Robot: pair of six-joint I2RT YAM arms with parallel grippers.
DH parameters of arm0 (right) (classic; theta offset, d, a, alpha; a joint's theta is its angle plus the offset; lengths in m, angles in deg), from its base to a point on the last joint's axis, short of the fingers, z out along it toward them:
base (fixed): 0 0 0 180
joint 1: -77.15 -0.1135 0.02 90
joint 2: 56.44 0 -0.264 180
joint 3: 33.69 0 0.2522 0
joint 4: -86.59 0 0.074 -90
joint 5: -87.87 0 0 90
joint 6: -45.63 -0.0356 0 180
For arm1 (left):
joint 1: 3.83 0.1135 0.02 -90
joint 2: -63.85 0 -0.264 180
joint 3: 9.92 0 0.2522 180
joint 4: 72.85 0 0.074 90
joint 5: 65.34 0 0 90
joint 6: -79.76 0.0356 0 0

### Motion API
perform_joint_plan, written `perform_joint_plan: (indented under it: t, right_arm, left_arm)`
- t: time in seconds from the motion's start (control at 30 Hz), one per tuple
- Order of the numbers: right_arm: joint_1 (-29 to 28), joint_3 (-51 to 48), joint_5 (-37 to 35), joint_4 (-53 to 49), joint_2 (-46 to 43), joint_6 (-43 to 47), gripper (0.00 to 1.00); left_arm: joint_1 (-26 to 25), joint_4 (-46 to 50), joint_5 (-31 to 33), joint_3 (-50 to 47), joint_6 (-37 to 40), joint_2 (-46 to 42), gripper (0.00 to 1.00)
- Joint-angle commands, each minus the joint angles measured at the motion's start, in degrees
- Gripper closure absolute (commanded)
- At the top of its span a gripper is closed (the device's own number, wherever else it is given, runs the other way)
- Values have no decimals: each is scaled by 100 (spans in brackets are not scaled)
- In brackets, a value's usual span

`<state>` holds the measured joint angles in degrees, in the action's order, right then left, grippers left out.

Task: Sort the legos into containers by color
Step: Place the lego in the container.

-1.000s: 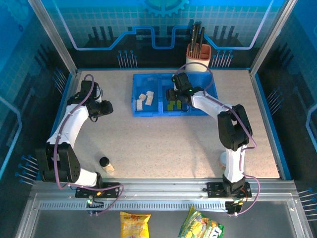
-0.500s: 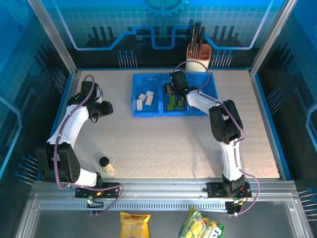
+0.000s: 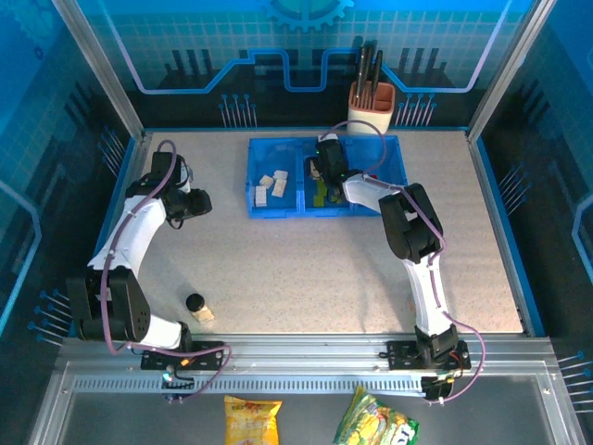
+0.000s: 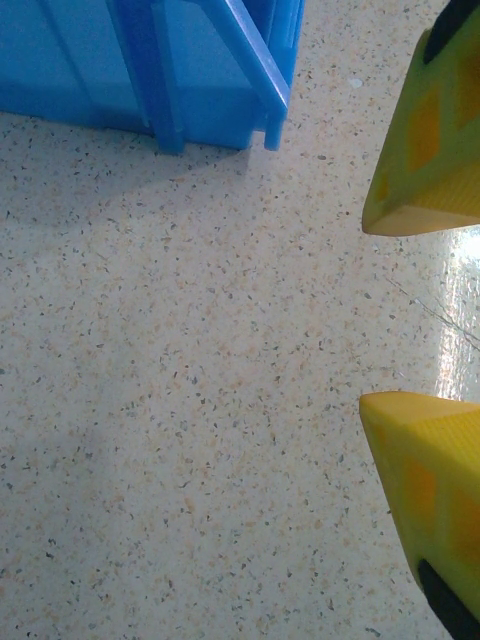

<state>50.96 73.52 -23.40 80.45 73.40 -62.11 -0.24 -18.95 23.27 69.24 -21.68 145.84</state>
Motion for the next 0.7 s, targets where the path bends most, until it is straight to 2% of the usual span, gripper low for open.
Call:
perform_joint_plan:
  t: [0.0, 0.67]
  right_arm:
    - [-34, 89, -226, 264, 35, 86, 46]
    - [-82, 44, -243, 337, -40, 224, 24]
  left_arm:
    - [54, -30, -72, -81, 136, -160, 54]
    - [54, -28, -134, -98, 113, -193, 54]
